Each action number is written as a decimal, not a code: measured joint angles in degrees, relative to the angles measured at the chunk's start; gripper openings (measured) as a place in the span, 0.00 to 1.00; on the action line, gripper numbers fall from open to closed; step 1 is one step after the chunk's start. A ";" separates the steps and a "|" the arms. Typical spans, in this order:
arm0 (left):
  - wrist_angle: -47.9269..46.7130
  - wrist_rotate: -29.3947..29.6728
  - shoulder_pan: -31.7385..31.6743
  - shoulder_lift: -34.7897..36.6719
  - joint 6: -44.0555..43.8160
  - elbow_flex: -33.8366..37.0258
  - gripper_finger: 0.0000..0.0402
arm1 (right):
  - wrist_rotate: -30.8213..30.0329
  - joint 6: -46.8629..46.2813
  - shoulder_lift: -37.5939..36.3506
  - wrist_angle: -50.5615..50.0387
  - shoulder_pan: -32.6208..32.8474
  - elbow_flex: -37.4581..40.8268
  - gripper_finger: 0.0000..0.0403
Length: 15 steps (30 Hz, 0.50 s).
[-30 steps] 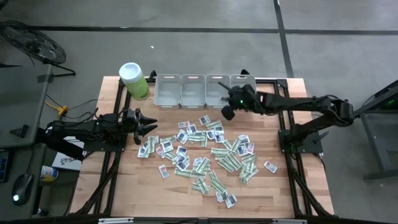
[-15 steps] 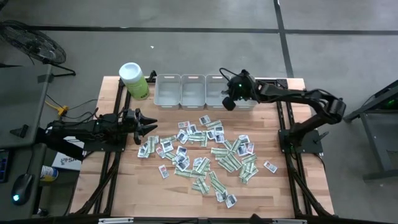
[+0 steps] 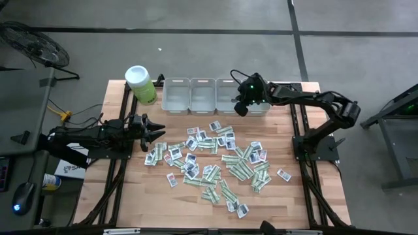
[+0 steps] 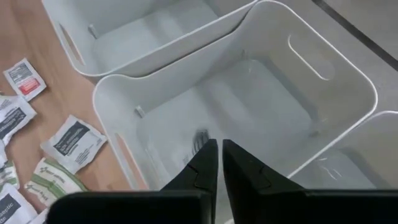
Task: Pick & Place First Aid Supplies
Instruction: Put the towelette pack into the middle right gray bin, then put the bandage into the right gray bin
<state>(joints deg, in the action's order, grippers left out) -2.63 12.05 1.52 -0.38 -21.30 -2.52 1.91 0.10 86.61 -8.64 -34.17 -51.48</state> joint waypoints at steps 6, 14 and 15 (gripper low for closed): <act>0.00 0.00 0.00 0.01 0.00 0.01 0.37 | -0.10 -1.55 0.01 0.01 0.00 0.00 0.17; 0.00 0.00 0.00 0.01 -0.01 0.00 0.37 | -0.04 -5.05 -3.76 -2.36 0.07 0.02 0.31; 0.00 0.00 0.00 0.01 0.00 0.02 0.37 | 0.00 -5.86 -4.71 -3.57 0.09 0.02 0.31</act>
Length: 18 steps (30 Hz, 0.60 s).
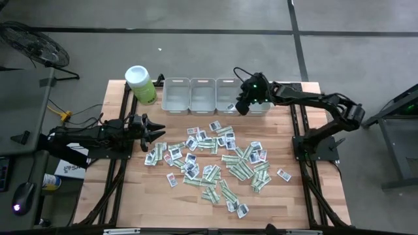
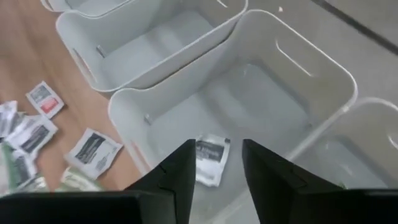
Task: Pick & Place First Aid Supplies
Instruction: Put the bandage into the right gray bin
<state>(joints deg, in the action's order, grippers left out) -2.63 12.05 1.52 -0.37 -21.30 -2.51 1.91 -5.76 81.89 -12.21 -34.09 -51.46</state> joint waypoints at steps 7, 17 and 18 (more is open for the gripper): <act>0.00 0.00 0.00 0.01 0.00 0.00 0.37 | 0.39 -4.71 -6.98 -13.84 0.23 -0.02 0.33; 0.00 0.02 0.00 -0.01 0.00 0.00 0.37 | 0.10 -14.57 -10.06 -33.55 8.68 -0.02 0.33; 0.00 0.01 0.00 0.00 -0.01 0.00 0.37 | -0.11 -15.94 -10.06 -34.92 10.08 -0.02 0.33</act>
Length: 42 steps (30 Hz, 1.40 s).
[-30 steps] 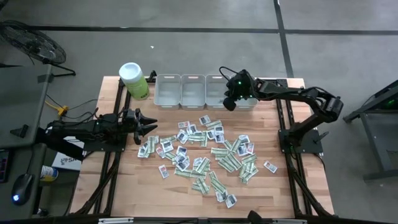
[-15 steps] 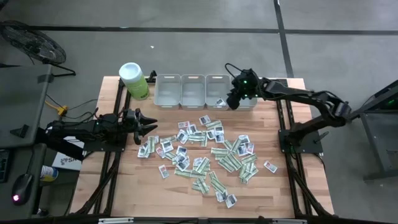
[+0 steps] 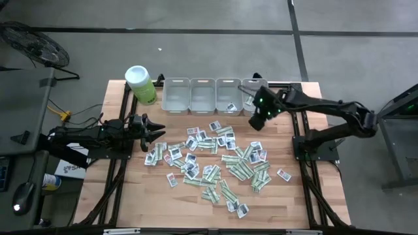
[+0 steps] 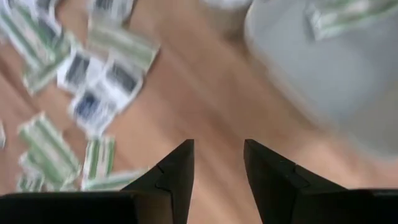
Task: Pick & Place First Aid Supplies
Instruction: Put the bandage into the right gray bin
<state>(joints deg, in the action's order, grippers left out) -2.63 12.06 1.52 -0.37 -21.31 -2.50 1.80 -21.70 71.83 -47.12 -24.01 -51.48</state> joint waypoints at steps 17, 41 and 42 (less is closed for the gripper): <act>0.00 -0.01 0.00 0.00 0.01 -0.01 0.37 | -4.11 -35.62 0.00 -10.95 26.94 2.98 0.33; 0.00 0.00 0.00 0.01 0.00 0.00 0.37 | -5.31 -63.52 0.59 -6.78 48.15 9.29 0.46; 0.00 0.01 0.00 -0.01 0.01 -0.02 0.37 | -5.33 -63.92 0.59 -6.77 48.28 9.29 0.49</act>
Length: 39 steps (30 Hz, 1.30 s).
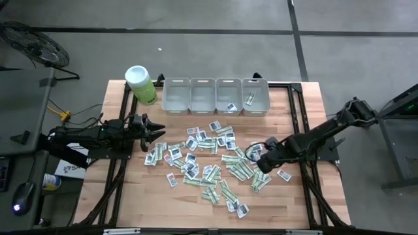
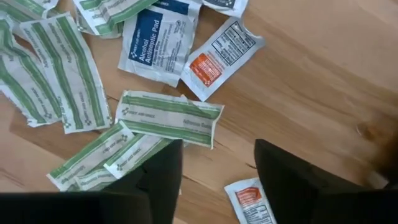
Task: Pick & Place First Aid Supplies
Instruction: Put the bandage into the right gray bin
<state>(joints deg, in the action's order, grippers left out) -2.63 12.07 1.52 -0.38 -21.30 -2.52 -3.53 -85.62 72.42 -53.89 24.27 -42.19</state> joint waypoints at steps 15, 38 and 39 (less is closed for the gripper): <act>0.00 -0.02 0.00 0.00 -0.01 0.00 0.37 | 0.92 -2.47 8.54 2.75 1.03 -0.02 0.55; 0.00 -0.02 0.00 0.02 0.00 0.01 0.37 | 0.26 -3.96 9.01 5.14 1.03 -0.04 0.44; 0.00 -0.02 0.00 0.02 -0.02 0.01 0.37 | 0.26 -3.98 9.01 5.14 1.03 -0.04 0.44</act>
<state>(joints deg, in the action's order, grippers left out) -2.63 12.05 1.52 -0.36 -21.32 -2.51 -3.27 -89.60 81.43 -48.75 25.30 -42.24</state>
